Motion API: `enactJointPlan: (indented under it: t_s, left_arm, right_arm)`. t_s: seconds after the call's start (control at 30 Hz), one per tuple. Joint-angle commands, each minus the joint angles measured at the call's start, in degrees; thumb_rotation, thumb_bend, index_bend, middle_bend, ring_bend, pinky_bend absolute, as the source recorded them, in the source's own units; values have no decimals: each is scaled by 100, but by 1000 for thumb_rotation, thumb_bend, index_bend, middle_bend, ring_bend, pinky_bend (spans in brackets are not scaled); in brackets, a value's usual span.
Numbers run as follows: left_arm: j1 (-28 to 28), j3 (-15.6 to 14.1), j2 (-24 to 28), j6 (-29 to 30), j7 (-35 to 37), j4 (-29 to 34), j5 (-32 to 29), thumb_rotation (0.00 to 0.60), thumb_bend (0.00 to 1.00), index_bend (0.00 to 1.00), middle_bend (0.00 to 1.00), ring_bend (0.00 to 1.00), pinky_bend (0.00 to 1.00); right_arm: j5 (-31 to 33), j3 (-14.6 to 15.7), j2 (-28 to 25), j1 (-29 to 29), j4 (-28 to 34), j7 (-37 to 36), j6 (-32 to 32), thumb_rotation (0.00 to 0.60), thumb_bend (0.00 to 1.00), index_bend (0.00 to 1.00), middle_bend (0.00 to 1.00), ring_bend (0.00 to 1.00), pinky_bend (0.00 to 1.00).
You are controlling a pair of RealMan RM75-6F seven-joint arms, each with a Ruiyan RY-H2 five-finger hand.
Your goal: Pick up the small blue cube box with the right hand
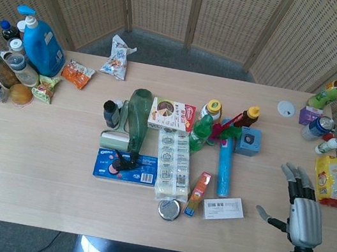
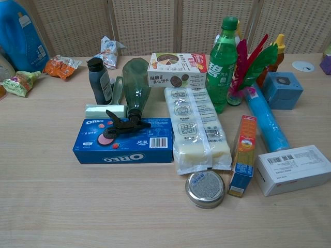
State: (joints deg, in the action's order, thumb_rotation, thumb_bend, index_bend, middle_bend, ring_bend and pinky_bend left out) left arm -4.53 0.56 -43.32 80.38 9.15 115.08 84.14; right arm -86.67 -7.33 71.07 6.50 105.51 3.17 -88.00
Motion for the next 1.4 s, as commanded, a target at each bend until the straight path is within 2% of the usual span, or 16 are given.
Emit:
enactJointPlan:
  t_s: [0.03,0.3,0.5,0.67,0.83,1.4]
  left_arm:
    - [-1,0,4,-3,5,-4,-3,600,0,212,0,0,0]
    - [-6,6,-12,-3,-38,-4,-21,600,0,212,0,0,0]
    - [-73,37,-95,-119,-217,1,-176,600,0,211,0,0,0]
    - [-104,45,-142,-174,-363,38,-258,600,0,214,0,0,0]
    - [-142,63,-175,-245,-428,36,-357,600,0,214,0,0,0]
    - [-268,180,-234,-417,-501,-29,-707,600,0,214,0,0,0]
  right_arm:
    - [12,3,6,5,-11,16,14,600,0,0,0,0,0]
    - [176,-28,63,127,-105,-16,272,600,0,0,0,0,0]
    - [745,-383,159,641,-410,-207,1073,600,0,0,0,0,0]
    - [1192,-810,395,1265,-1127,-890,1906,600,0,0,0,0,0]
    - [1663,-1057,804,1788,-1981,-1065,2548,600,0,0,0,0,0]
    - [2338,-1097,1877,2760,-4291,-1003,3775,600,0,0,0,0,0]
